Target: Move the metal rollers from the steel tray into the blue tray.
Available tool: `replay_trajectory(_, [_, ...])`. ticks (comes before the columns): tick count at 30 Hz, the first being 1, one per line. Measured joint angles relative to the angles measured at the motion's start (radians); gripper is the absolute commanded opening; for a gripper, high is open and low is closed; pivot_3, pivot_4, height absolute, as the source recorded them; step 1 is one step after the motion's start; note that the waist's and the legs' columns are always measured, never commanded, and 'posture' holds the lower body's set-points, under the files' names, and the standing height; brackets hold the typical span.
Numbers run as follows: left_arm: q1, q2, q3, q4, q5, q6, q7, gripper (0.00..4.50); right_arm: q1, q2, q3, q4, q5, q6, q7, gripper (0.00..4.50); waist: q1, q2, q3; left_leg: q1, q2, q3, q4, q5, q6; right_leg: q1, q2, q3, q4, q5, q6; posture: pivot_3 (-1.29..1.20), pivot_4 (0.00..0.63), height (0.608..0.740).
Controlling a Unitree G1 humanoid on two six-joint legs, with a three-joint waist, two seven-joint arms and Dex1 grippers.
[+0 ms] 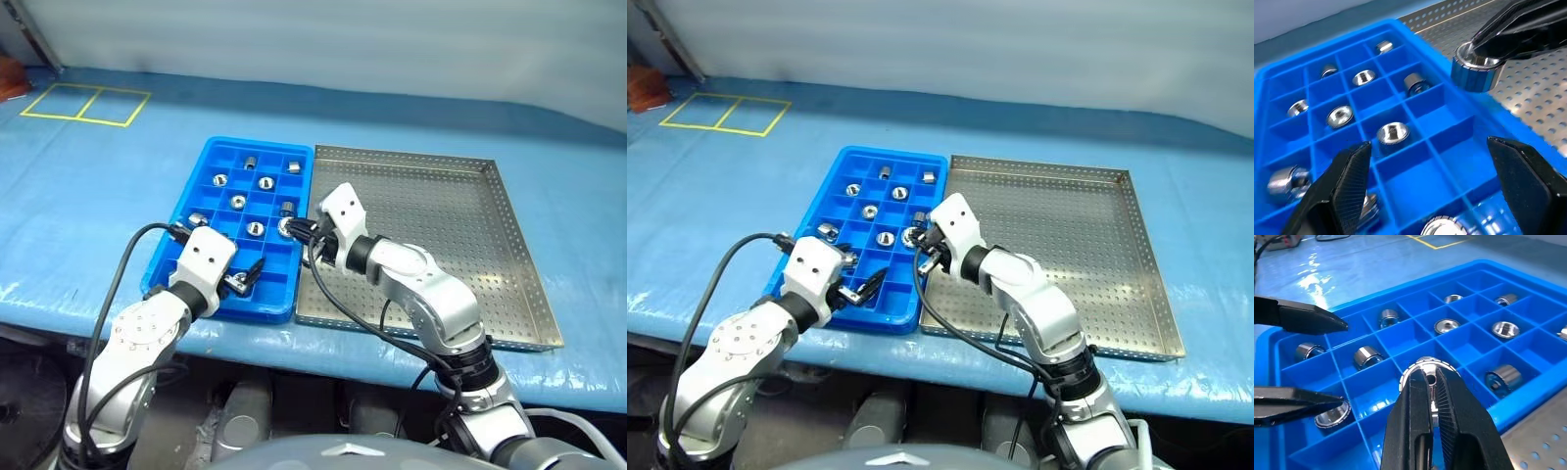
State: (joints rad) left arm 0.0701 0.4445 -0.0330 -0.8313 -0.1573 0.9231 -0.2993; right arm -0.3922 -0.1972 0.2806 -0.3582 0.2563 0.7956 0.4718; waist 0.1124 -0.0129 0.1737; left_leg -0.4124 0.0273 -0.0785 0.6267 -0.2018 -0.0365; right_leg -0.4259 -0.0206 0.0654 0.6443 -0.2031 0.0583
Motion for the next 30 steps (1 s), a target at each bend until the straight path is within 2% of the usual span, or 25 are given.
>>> replay_trajectory(6, [0.007,0.000,-0.002,0.000,-0.001,0.004,0.014,4.13,0.004,-0.009,0.012,0.028,-0.002,-0.001,0.004,0.01,0.028,0.000,0.000,-0.001,0.000,0.000,-0.001,0.000,0.000,-0.001,0.000,0.000,0.000,0.000,0.000,0.42,0.150,0.740])
replay_trajectory(12, [-0.008,0.000,-0.013,0.000,-0.002,0.004,0.014,4.13,0.019,-0.021,0.012,0.031,0.003,0.003,0.004,0.01,0.033,0.000,0.000,-0.001,0.000,0.001,-0.001,0.000,0.000,-0.002,0.000,0.000,0.000,0.000,0.000,0.39,0.150,0.740])
replay_trajectory(18, [-0.027,0.000,-0.020,0.004,-0.003,0.003,0.013,4.13,0.032,-0.029,0.012,0.021,0.009,0.013,0.006,1.83,0.032,0.000,0.000,-0.001,0.000,0.001,-0.001,0.000,0.000,-0.002,0.000,0.000,0.000,0.000,0.000,0.37,0.150,0.740])
replay_trajectory(25, [-0.085,-0.028,-0.061,0.052,-0.012,-0.021,-0.001,4.13,0.043,-0.029,-0.077,-0.018,0.002,-0.036,-0.052,1.83,0.032,0.000,0.000,-0.001,0.000,0.001,-0.001,0.000,0.000,-0.001,0.000,0.000,-0.001,0.000,0.000,0.33,0.150,0.740])
replay_trajectory(30, [-0.215,-0.113,-0.117,0.193,-0.012,-0.121,-0.007,4.13,0.055,-0.149,-0.191,-0.011,-0.024,-0.083,-0.060,1.83,0.034,0.000,0.000,-0.002,-0.001,0.001,0.001,0.000,0.000,-0.001,-0.001,0.000,-0.002,0.000,0.000,0.30,0.150,0.740])
